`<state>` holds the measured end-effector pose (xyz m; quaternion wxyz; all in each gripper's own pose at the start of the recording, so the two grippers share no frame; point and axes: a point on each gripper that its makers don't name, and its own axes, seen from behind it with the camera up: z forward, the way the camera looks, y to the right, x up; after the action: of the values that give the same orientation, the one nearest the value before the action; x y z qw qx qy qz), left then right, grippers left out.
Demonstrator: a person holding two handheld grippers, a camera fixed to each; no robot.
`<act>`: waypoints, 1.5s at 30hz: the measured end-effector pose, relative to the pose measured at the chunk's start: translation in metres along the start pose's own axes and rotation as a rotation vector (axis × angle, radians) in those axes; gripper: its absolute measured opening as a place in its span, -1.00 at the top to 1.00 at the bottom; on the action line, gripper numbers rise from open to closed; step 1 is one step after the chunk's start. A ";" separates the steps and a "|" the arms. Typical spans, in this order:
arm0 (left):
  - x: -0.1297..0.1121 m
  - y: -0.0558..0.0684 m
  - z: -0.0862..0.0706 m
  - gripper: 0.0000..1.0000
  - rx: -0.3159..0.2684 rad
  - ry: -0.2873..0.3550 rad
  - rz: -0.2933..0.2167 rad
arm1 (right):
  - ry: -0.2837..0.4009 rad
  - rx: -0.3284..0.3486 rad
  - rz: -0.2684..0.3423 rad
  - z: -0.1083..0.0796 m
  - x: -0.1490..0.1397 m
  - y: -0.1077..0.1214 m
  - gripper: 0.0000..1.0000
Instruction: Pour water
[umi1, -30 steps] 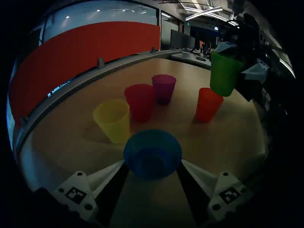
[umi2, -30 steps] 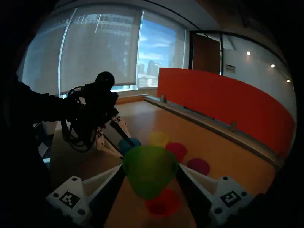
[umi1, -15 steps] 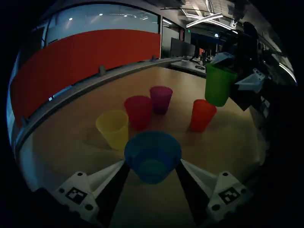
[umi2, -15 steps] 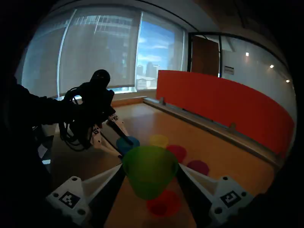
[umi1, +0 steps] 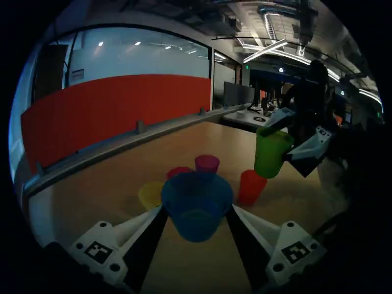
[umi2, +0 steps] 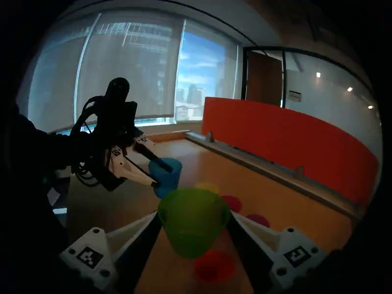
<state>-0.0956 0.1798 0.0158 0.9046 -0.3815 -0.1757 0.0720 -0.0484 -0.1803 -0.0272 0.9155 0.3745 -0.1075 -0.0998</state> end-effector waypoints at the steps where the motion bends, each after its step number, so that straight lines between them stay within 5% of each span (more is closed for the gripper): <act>1: 0.005 0.000 -0.003 -0.65 0.002 0.015 -0.002 | 0.003 0.001 0.000 0.000 0.002 -0.001 -0.85; 18: 0.074 0.008 -0.046 -0.65 0.027 0.212 -0.012 | 0.066 0.008 0.002 0.005 0.025 -0.013 -0.85; 32: 0.094 0.014 -0.057 -0.65 0.026 0.265 0.001 | 0.108 0.019 0.016 0.012 0.035 -0.015 -0.85; 45: 0.116 0.007 -0.066 -0.65 0.058 0.294 0.070 | 0.123 0.031 0.008 0.026 0.036 -0.015 -0.85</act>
<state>0.0364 0.1715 -0.0011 0.9282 -0.3677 -0.0259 0.0517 -0.0226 -0.2180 -0.0152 0.9150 0.3936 -0.0540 -0.0711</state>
